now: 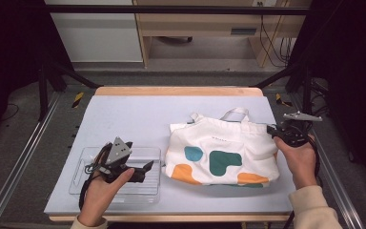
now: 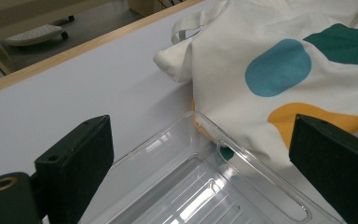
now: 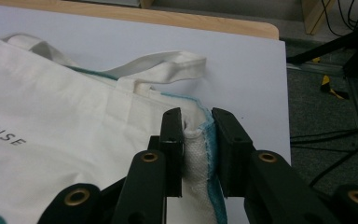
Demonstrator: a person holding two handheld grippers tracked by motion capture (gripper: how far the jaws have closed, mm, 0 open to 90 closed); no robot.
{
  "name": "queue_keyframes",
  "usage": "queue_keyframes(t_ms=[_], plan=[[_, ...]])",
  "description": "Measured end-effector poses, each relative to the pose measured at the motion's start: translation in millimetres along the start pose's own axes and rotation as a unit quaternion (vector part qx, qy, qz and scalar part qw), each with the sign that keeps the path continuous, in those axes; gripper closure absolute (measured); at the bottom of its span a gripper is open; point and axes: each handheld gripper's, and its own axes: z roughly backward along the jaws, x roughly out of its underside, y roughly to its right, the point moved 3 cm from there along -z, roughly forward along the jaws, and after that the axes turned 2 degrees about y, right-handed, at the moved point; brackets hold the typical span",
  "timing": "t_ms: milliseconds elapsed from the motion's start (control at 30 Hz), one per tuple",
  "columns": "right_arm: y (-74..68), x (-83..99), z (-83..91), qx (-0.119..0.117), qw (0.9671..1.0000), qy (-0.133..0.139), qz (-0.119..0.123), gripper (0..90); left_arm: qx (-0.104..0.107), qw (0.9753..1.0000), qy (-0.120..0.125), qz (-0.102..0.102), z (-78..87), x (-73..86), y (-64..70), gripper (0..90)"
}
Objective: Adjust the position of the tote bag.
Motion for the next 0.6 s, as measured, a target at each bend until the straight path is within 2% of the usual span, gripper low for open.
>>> queue_keyframes(t_ms=[167, 300, 367, 400, 433, 500, 600], plan=[[-2.2, 2.6, 5.1, 0.000, 0.9999, 0.010, 0.013, 74.8, 0.005, 1.0000, -0.001, -0.002, -1.4, -1.9, 3.7, 6.5], [2.0, 2.6, -0.8, -0.003, 1.0000, 0.004, -0.001, 62.7, 0.008, 1.0000, -0.002, -0.004, -1.8, -2.0, 5.4, 6.5], [2.6, 2.5, -5.1, -0.001, 1.0000, -0.001, -0.002, 60.3, 0.009, 1.0000, -0.001, -0.003, -2.0, -2.7, 5.3, 6.5], [3.4, 2.3, -6.7, 0.000, 1.0000, -0.001, 0.000, 61.1, 0.010, 0.9999, -0.001, -0.002, -2.3, -3.2, 5.2, 6.5], [3.7, 2.0, -7.5, 0.001, 1.0000, -0.001, 0.000, 67.3, 0.011, 0.9999, 0.000, -0.001, -2.8, -3.9, 5.4, 6.5], [3.5, 2.8, -7.7, 0.001, 1.0000, -0.005, 0.001, 74.1, 0.015, 0.9999, -0.003, -0.003, -4.6, -6.1, 6.1, 6.5], [0.9, 5.4, -1.3, -0.004, 1.0000, 0.005, 0.006, 76.7, 0.022, 0.9998, -0.002, -0.004, -8.3, -13.0, 6.4, 6.7]])
